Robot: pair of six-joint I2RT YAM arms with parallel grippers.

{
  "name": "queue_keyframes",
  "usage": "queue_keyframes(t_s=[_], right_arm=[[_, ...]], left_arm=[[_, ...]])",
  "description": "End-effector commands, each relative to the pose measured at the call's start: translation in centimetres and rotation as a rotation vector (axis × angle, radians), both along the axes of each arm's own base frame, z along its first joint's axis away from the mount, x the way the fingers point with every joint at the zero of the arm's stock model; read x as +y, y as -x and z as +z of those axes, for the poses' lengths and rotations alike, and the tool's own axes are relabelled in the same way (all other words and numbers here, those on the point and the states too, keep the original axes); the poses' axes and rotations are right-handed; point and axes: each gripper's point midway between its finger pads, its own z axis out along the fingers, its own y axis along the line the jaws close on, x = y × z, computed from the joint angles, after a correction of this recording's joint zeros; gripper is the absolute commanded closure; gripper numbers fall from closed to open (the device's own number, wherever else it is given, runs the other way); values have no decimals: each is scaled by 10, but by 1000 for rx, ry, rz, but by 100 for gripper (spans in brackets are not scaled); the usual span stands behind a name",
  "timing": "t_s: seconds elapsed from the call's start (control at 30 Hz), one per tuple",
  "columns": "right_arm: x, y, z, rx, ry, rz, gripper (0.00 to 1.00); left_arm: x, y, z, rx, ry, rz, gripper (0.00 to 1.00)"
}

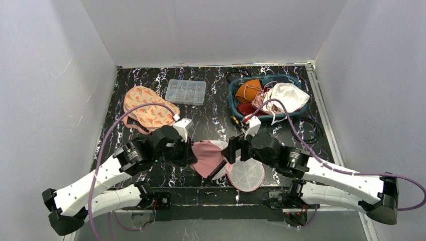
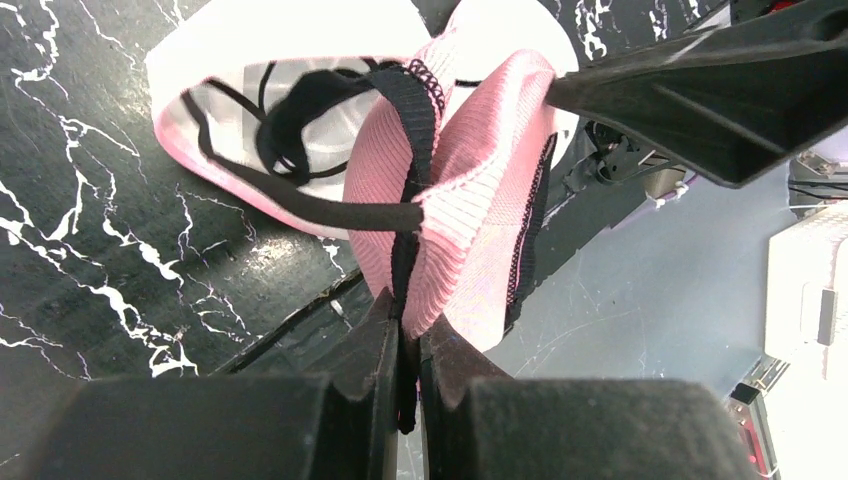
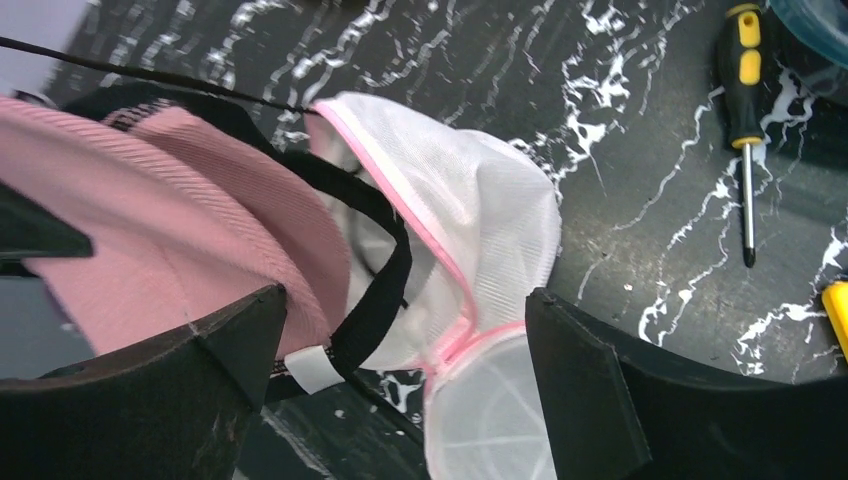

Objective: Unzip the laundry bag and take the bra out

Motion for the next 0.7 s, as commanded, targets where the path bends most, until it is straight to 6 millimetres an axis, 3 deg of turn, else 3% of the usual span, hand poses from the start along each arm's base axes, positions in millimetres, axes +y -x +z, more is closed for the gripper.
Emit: queue_keyframes(t_s=[0.0, 0.17, 0.4, 0.67], right_arm=[[10, 11, 62, -33, -178, 63, 2], [20, 35, 109, -28, -396, 183, 1], [33, 52, 163, -75, -561, 311, 1], [44, 65, 181, -86, -562, 411, 1]], left_arm=[[6, 4, 33, -89, 50, -48, 100], [1, 8, 70, -195, 185, -104, 100], [-6, 18, 100, -338, 302, -236, 100], [-12, 37, 132, -420, 397, -385, 100]])
